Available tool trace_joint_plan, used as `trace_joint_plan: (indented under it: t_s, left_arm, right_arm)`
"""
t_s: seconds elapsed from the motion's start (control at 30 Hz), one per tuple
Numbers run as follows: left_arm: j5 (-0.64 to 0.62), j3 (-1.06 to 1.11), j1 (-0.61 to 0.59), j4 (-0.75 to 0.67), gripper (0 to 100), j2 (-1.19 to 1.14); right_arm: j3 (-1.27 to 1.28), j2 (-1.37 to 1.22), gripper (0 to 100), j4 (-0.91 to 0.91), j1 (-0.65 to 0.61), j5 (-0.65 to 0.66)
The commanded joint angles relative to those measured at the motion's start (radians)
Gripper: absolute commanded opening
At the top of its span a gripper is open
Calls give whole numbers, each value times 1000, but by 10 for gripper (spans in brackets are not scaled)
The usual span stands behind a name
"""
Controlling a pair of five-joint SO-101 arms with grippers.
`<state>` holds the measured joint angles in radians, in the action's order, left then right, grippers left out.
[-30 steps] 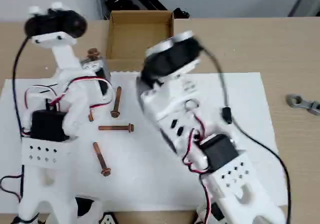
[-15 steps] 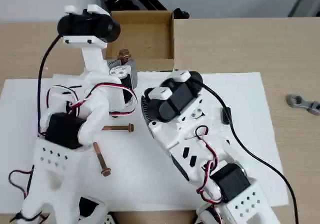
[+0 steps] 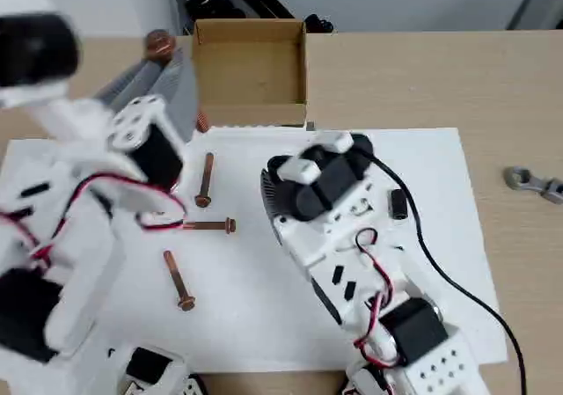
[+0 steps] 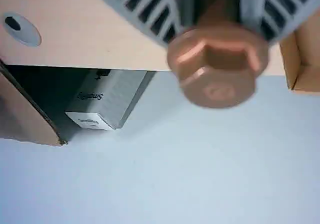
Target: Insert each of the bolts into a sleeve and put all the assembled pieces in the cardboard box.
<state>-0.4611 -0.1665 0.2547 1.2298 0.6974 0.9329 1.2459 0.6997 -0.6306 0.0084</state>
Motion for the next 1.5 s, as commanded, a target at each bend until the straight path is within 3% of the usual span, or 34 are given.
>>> trace_joint_plan:
  t_s: [0.0, 0.27, 0.63, 0.77, 1.0, 1.47]
  left_arm:
    - [-6, 116, 35, -23, 7, 6]
    - [103, 564, 95, -339, 7, 41]
    - [124, 1150, 103, -701, 7, 454]
    - [115, 1090, 153, -707, 7, 493]
    - [52, 1038, 347, -713, 7, 422]
    - [44, 1070, 287, -666, 7, 419]
  right_arm:
    - [54, 104, 3, -30, 15, 14]
    - [321, 312, 2, -82, 12, 14]
    - [499, 427, 2, -125, 8, 14]
    - [529, 458, 2, -142, 8, 6]
    - [552, 466, 2, -168, 8, 6]
    - [594, 469, 2, -208, 25, 9]
